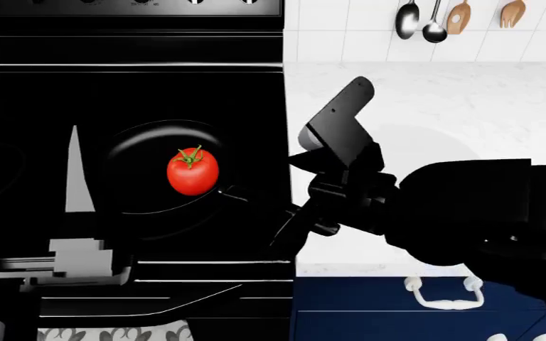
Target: Pick up the pan and dump the vegetables in it onto the plate. Then return the pan to the stove.
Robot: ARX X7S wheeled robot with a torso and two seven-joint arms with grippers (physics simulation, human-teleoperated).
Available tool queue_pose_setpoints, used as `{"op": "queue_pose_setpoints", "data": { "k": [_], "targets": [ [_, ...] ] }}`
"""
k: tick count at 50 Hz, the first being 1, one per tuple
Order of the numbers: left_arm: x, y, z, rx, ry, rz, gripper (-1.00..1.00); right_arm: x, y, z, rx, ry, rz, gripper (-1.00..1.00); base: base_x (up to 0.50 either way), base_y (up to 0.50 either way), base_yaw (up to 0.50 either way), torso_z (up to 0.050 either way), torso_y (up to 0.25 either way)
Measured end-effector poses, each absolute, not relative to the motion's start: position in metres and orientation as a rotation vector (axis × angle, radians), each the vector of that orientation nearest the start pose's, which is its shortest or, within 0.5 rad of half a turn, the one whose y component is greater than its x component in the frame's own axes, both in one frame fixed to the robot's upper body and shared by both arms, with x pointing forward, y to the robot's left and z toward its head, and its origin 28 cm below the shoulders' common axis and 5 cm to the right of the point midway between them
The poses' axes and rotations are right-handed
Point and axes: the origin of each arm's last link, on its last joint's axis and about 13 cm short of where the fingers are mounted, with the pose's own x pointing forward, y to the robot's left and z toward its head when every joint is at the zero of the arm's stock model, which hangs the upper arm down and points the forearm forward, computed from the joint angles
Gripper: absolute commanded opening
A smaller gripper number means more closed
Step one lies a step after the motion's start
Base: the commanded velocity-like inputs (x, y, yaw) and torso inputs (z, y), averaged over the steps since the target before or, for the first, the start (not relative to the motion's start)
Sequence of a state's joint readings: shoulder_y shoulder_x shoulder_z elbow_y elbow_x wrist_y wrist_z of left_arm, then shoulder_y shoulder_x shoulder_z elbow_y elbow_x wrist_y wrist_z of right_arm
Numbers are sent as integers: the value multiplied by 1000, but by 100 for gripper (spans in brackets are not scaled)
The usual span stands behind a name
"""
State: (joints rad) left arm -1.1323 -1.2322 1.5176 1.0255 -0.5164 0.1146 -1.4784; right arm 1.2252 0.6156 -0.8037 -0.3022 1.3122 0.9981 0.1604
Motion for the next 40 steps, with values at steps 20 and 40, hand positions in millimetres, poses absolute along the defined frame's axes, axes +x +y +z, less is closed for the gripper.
{"op": "queue_pose_setpoints", "data": {
  "k": [20,40],
  "targets": [
    [134,221,217,41,-668,48,100,287,-83,249,-348,347,843,100,0,0,0,0,0],
    [133,220,217,42,-668,49,100,291,-80,246,-381,388,848,100,0,0,0,0,0]
  ]
}}
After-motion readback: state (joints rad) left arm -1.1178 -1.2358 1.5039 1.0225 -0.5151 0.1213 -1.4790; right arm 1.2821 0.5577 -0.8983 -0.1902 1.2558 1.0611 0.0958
